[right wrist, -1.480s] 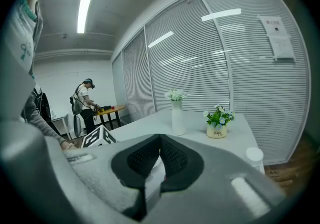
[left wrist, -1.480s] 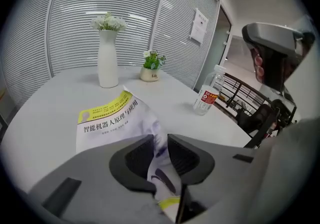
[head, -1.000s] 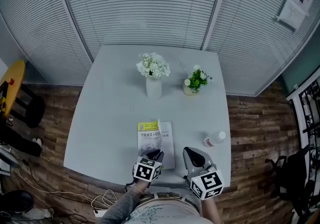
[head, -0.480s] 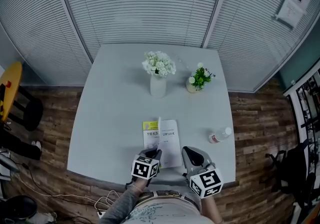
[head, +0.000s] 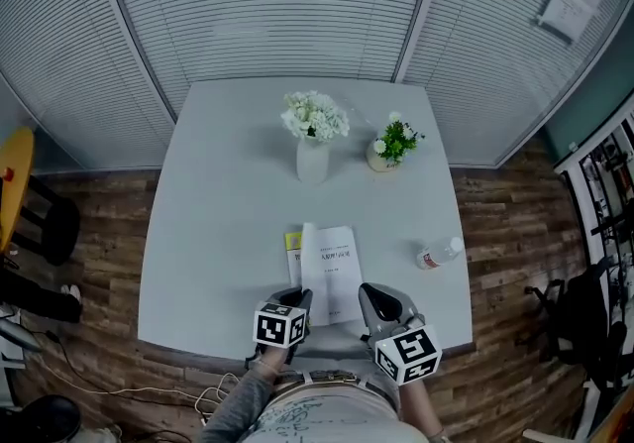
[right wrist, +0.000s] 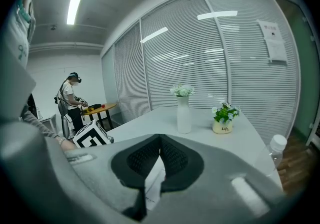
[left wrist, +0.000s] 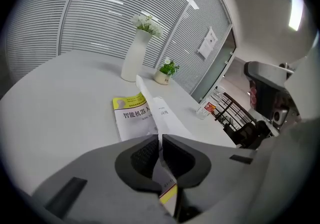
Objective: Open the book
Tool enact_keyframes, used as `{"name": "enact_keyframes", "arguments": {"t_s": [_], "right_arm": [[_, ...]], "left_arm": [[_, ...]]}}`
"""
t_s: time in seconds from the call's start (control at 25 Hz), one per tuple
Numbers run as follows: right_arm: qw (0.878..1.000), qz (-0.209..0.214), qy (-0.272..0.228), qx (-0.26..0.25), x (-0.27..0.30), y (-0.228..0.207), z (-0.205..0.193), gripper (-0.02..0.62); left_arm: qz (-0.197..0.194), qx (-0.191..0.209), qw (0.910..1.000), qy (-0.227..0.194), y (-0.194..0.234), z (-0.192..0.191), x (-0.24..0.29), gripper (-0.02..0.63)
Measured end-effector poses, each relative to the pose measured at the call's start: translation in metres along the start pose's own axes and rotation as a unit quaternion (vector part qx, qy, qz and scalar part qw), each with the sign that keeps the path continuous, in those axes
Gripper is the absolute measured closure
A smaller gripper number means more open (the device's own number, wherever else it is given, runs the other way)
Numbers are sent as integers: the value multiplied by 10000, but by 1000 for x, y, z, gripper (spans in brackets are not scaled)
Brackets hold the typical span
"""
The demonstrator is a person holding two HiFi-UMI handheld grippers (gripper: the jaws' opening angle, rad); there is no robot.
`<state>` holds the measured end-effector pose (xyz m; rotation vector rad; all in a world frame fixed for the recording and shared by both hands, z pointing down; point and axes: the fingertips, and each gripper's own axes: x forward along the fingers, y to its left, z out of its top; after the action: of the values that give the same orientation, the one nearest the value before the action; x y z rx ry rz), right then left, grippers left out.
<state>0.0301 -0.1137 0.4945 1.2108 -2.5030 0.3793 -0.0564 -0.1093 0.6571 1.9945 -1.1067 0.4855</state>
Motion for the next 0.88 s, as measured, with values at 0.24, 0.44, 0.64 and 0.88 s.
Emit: {"name": "enact_keyframes", "arguments": {"t_s": [0.24, 0.44, 0.64, 0.88], "right_arm": [[10000, -76, 17, -17, 5, 9, 0, 594], [9999, -148, -24, -43, 8, 16, 3, 594], [9998, -166, 15, -63, 12, 24, 3, 594], [9999, -138, 42, -41, 18, 38, 3, 594]], "left_arm": [[23, -66, 9999, -83, 14, -1, -11, 588], [40, -161, 9998, -109, 25, -4, -19, 588], [58, -206, 9997, -122, 35, -7, -28, 588], [70, -229, 9997, -110, 49, -10, -38, 588]]}}
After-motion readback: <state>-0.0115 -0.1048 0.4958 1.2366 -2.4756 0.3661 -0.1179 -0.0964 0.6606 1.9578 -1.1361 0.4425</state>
